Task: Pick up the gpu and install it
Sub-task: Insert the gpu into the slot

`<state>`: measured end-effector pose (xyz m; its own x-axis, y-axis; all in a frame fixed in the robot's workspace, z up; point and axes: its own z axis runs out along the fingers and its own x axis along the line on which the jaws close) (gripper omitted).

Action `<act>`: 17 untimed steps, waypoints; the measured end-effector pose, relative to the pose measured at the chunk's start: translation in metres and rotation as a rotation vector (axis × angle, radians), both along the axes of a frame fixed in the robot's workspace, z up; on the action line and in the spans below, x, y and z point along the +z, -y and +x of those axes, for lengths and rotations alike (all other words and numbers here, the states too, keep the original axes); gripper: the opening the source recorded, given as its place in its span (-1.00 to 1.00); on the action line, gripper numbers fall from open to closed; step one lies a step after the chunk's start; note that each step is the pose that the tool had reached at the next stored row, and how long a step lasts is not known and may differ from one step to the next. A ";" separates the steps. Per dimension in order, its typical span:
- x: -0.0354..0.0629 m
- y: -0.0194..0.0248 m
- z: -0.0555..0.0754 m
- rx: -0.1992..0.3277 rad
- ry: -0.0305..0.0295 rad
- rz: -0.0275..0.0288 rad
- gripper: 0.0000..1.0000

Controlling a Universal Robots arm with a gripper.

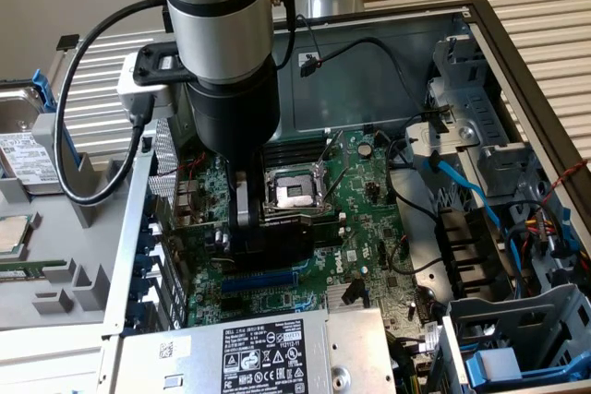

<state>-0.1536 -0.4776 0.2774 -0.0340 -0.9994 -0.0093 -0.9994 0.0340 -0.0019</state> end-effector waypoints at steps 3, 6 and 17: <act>-0.0002 0.0014 0.001 0.000 -0.0002 0.0053 -0.47; -0.0004 0.0023 0.001 0.000 -0.0003 0.0089 -0.47; -0.0009 0.0054 0.002 -0.002 -0.0042 0.0173 -0.47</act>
